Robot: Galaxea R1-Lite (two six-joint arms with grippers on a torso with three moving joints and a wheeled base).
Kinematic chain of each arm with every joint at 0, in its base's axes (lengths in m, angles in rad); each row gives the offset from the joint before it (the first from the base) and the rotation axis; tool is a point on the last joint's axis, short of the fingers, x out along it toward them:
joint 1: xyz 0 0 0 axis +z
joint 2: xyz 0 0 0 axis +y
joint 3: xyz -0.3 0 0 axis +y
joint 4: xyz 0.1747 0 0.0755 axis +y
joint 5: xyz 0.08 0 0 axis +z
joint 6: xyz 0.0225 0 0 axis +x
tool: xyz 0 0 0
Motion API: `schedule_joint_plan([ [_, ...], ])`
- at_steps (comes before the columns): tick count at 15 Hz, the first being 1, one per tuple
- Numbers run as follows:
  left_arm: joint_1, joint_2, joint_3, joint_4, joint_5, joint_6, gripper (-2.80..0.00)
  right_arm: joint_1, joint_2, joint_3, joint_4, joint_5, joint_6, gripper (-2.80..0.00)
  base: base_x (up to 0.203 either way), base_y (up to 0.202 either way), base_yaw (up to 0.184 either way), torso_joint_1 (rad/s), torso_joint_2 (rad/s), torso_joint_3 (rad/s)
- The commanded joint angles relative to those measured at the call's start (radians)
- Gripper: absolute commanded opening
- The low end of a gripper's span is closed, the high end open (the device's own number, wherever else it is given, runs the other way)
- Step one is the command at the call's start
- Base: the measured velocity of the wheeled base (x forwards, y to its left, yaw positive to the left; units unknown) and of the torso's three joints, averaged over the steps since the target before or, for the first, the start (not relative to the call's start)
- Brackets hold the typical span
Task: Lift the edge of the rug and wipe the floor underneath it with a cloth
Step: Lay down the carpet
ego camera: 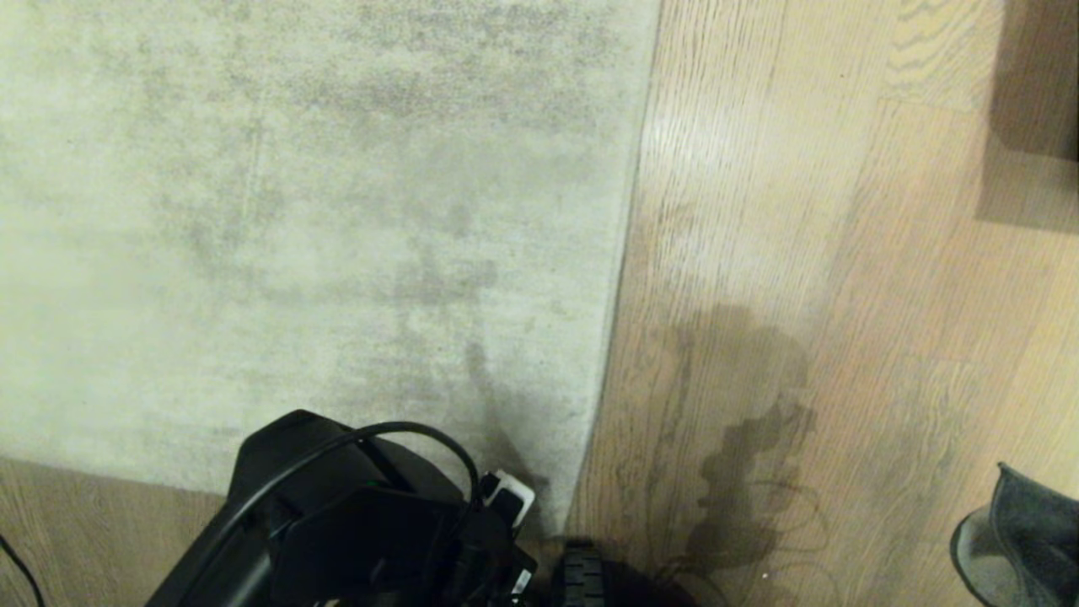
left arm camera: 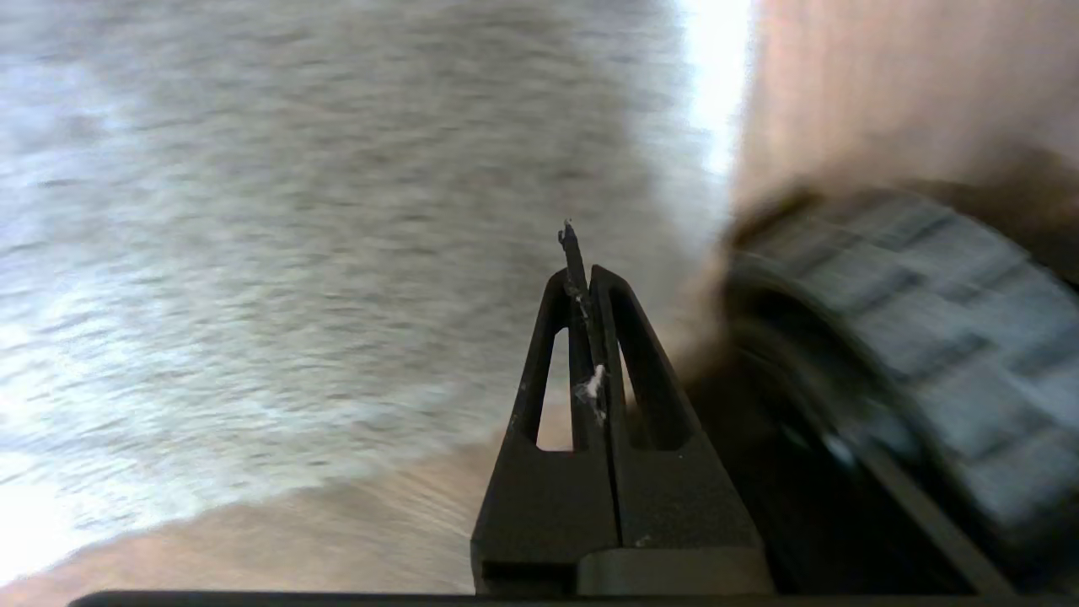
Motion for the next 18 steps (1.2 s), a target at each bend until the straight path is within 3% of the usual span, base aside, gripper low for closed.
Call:
schedule_joint_plan([
  [1,0.001,0.018,-0.017,-0.049,0.011,0.0,-2.8,0.0,0.001,0.0,0.0,0.0,0.001,-2.8,0.0,0.0,0.0,0.0,0.0,0.0],
  [14,0.008,0.066,-0.198,-0.049,0.067,0.009,-2.8,0.0,0.001,0.0,0.0,0.0,0.001,-2.8,0.0,0.0,0.0,0.0,0.0,0.0],
  [18,0.035,0.067,-0.199,-0.049,0.067,0.012,-2.8,0.0,0.001,0.0,0.0,0.0,0.001,-2.8,0.0,0.0,0.0,0.0,0.0,0.0],
])
